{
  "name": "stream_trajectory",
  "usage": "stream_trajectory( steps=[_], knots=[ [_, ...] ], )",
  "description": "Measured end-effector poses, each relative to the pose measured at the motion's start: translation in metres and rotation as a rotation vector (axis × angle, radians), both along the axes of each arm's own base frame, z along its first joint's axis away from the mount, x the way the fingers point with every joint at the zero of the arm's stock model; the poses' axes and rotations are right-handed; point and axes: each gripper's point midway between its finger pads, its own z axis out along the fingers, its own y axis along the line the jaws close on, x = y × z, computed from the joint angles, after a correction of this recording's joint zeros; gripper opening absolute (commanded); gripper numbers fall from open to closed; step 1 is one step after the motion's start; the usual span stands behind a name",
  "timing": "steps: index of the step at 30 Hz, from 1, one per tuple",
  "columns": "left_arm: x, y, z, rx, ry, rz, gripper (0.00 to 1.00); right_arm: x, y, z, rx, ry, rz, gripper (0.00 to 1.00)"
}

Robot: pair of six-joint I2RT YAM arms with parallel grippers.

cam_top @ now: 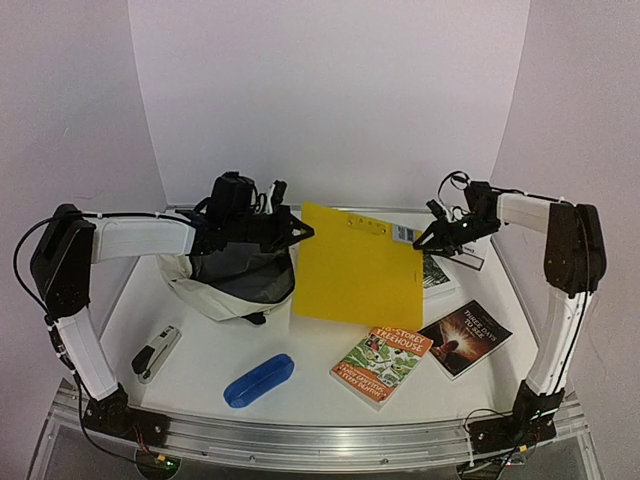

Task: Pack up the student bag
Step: Pick up the files from the center of the board.

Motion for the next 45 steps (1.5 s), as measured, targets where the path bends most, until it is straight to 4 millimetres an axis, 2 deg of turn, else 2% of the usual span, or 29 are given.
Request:
stream_trajectory(
  steps=[4, 7, 8, 12, 16, 19, 23, 28, 35, 37, 41, 45],
  knots=[
    [0.008, 0.012, 0.012, -0.026, -0.021, 0.011, 0.00, -0.007, 0.006, 0.052, 0.085, -0.058, 0.004, 0.76],
    [0.009, 0.017, 0.021, -0.041, -0.040, 0.003, 0.00, -0.011, 0.005, 0.083, 0.136, -0.083, -0.003, 0.94],
    [0.007, 0.017, 0.026, -0.049, -0.048, -0.007, 0.00, -0.011, 0.002, 0.090, 0.149, -0.091, -0.005, 0.98],
    [-0.002, 0.019, 0.047, -0.074, -0.071, -0.037, 0.00, -0.006, -0.009, 0.109, 0.191, -0.120, -0.015, 0.98],
    [0.001, 0.028, 0.064, -0.088, -0.079, -0.032, 0.00, -0.010, -0.017, 0.117, 0.216, -0.130, -0.005, 0.98],
    [0.003, 0.031, 0.080, -0.115, -0.093, -0.028, 0.00, -0.016, -0.016, 0.122, 0.216, -0.149, 0.018, 0.98],
    [0.004, 0.032, 0.091, -0.148, -0.090, -0.030, 0.00, -0.024, -0.014, 0.124, 0.218, -0.177, 0.061, 0.98],
    [-0.003, 0.028, 0.105, -0.206, -0.065, -0.071, 0.00, -0.033, -0.009, 0.119, 0.240, -0.177, 0.121, 0.98],
    [-0.010, 0.023, 0.142, -0.286, -0.089, -0.124, 0.00, -0.043, 0.006, 0.106, 0.287, -0.134, 0.251, 0.98],
    [-0.012, 0.022, 0.149, -0.306, -0.094, -0.136, 0.00, -0.045, 0.009, 0.105, 0.315, -0.119, 0.277, 0.94],
    [-0.013, 0.021, 0.154, -0.329, -0.085, -0.145, 0.00, -0.048, 0.016, 0.115, 0.385, -0.097, 0.294, 0.57],
    [-0.009, 0.023, 0.156, -0.340, -0.089, -0.131, 0.00, -0.048, 0.022, 0.143, 0.431, -0.116, 0.299, 0.30]
  ],
)
